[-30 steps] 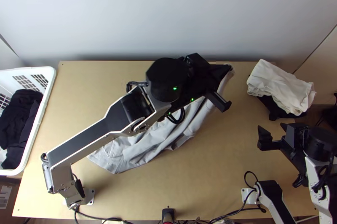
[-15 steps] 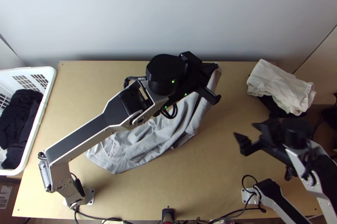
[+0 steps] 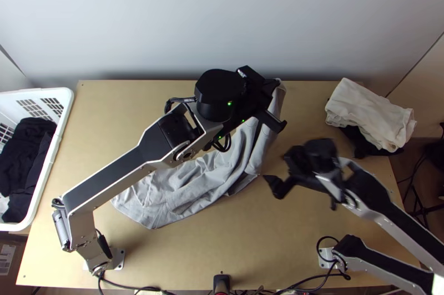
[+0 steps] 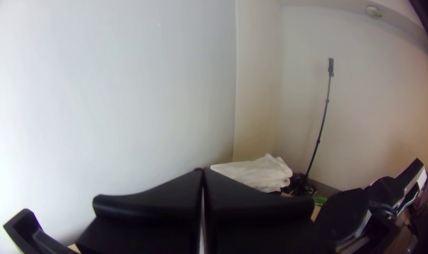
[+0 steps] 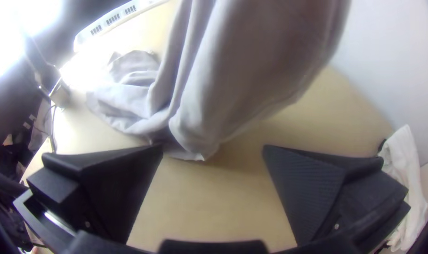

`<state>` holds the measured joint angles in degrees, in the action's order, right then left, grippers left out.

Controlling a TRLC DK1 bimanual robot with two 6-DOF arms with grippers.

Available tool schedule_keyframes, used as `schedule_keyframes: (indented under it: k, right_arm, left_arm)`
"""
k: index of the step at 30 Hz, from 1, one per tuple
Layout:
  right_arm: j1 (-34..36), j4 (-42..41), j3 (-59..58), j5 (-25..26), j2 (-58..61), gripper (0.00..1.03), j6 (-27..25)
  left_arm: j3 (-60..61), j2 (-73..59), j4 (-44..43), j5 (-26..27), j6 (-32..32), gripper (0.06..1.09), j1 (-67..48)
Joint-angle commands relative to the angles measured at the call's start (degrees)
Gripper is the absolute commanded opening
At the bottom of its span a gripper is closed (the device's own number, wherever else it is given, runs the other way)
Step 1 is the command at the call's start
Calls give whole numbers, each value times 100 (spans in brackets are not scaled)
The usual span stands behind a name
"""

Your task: Fold the t-shirt

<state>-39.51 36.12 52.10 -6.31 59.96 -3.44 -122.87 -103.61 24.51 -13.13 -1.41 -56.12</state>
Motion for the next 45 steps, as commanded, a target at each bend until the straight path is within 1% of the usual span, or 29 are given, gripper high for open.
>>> schedule_keyframes:
  k: [1,5,6,8,9,13,14,15,20,23,28,33,38,45]
  right_arm:
    - [-400,-852,-59,-2,1000,99,89]
    - [-400,-1151,-6,-2,1334,96,125]
    - [-400,-1212,2,-2,1395,93,160]
    - [-391,-1265,11,-2,1492,74,168]
    - [-382,-1283,11,-2,1518,60,168]
    - [-198,-1274,20,-2,1492,16,116]
    - [-127,-1221,46,-2,1439,7,98]
    - [-22,-1142,73,-2,1378,3,63]
    - [558,-659,389,-2,982,3,-253]
    - [831,-360,670,-2,841,3,-350]
    - [1033,-61,1198,-2,683,3,-333]
    - [1208,247,2156,50,666,3,-350]
    - [1235,326,3140,455,683,3,-394]
    - [1226,211,4045,991,657,3,-719]
  left_arm:
    - [-27,-54,-61,-67,159,9,-13]
    - [-35,-89,-113,-138,211,9,-13]
    - [-35,-89,-113,-138,211,9,-13]
    - [-35,-89,-113,-138,220,9,-13]
    - [-44,-89,-113,-138,229,9,-4]
    - [-53,-54,-113,-138,273,9,92]
    - [-53,-27,-113,-129,273,9,145]
    - [-53,-1,-105,-129,273,9,198]
    - [-27,201,54,-129,229,9,576]
    - [26,359,106,-120,176,9,795]
    - [219,746,150,-120,159,9,1050]
    - [606,1309,185,-129,308,9,1138]
    - [993,1924,115,-138,633,9,1244]
    - [1134,2530,-456,-164,1125,9,1525]
